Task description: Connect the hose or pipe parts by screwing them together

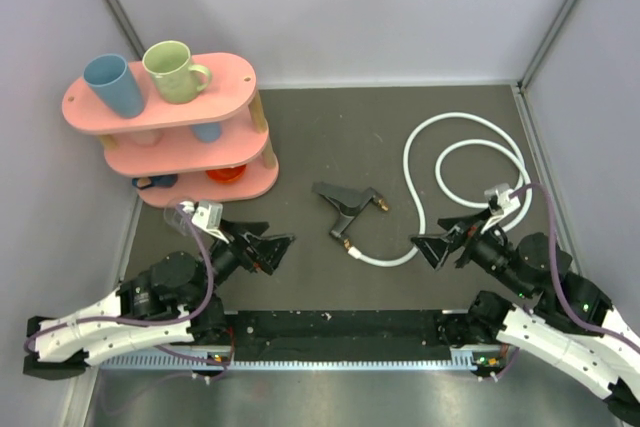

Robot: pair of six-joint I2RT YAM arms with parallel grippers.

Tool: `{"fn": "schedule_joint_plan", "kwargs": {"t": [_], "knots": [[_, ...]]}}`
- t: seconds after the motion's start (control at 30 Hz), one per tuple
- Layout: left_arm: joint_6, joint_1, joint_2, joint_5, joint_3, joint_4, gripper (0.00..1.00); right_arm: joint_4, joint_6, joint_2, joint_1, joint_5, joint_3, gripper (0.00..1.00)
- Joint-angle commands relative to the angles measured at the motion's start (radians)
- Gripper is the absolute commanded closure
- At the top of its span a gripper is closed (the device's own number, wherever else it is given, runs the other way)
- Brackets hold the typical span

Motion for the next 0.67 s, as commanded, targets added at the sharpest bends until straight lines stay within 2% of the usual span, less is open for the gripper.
{"fn": "schedule_joint_plan", "kwargs": {"t": [0.0, 0.63], "knots": [[0.054, -0.005, -0.014, 0.056, 0.000, -0.012, 0.01, -0.076, -0.014, -0.009, -0.010, 0.080, 0.043, 0.01], [0.054, -0.005, -0.032, 0.034, 0.000, 0.014, 0.02, -0.085, -0.011, 0.012, -0.009, 0.077, 0.028, 0.01]]}}
